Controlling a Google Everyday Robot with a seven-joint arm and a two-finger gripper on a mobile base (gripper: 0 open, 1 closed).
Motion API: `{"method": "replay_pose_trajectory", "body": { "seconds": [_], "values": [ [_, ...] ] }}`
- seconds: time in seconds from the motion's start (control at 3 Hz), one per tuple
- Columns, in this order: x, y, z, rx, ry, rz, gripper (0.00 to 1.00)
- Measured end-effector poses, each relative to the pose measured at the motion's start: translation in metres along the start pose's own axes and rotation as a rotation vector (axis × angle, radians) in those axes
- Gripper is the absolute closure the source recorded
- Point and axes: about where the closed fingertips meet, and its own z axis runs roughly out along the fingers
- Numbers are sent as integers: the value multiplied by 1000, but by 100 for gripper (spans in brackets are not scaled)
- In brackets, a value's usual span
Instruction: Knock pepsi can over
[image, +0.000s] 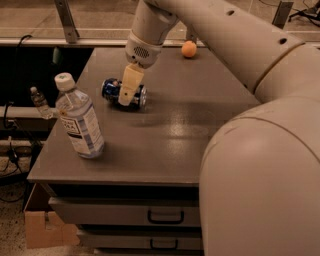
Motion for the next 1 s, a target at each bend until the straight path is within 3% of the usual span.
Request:
{"method": "replay_pose_trajectory", "body": {
  "seconds": [0.33, 0.67, 1.0],
  "values": [
    [2, -3, 2, -7, -16, 2, 0],
    [28, -12, -2, -6, -100, 12, 0],
    [88, -16, -23, 43, -197, 74, 0]
  ]
}}
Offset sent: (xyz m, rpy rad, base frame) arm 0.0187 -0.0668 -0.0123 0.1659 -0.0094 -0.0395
